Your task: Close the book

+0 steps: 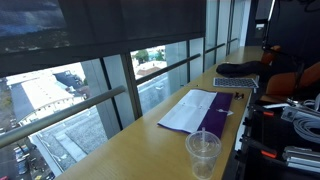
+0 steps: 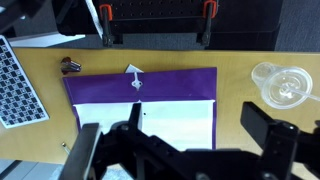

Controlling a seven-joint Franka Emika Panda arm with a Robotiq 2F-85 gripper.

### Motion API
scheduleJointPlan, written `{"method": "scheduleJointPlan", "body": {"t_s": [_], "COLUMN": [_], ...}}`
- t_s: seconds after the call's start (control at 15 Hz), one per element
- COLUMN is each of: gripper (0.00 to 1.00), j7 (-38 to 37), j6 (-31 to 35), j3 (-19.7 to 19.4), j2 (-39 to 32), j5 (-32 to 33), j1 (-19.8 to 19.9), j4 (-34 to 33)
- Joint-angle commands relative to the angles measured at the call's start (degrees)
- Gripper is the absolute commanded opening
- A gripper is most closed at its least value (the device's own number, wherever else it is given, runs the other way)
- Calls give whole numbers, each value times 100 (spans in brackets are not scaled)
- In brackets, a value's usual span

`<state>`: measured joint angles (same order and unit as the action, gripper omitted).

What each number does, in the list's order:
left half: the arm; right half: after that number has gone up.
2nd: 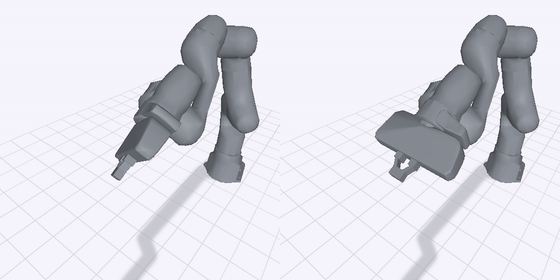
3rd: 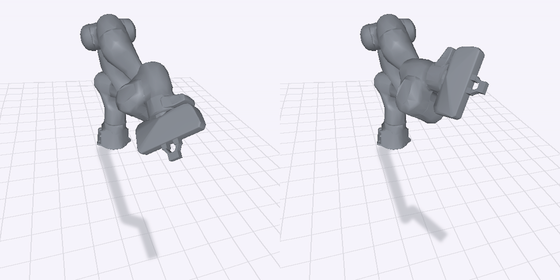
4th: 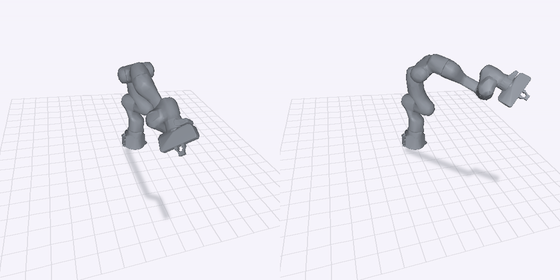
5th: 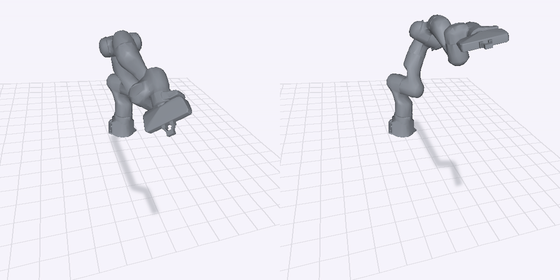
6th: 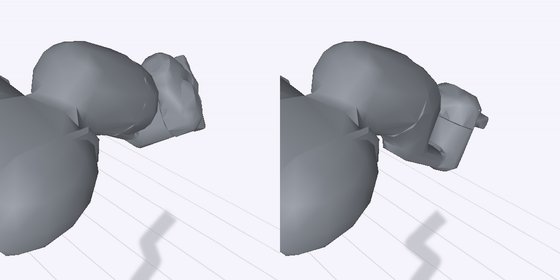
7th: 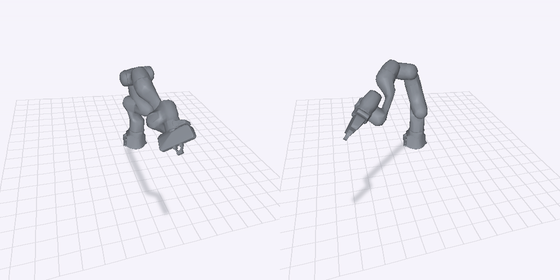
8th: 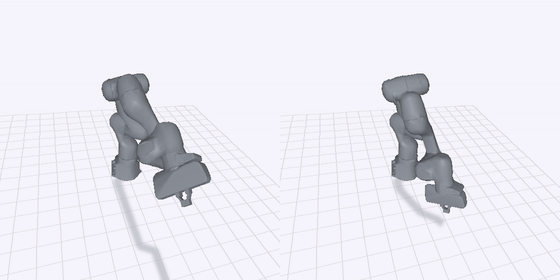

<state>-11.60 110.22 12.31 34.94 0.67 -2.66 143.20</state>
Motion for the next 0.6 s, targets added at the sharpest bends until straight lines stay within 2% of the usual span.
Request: {"method": "scheduleJointPlan", "body": {"t_s": [0.0, 0.27, 0.53], "gripper": [100, 100, 100], "j7": [116, 553, 1177], "j6": [244, 1166, 1731], "j3": [-299, -982, -1637], "j2": [-33, -299, -1119], "j5": [286, 534, 420], "j1": [112, 504, 791], "j4": [137, 324, -135]}}
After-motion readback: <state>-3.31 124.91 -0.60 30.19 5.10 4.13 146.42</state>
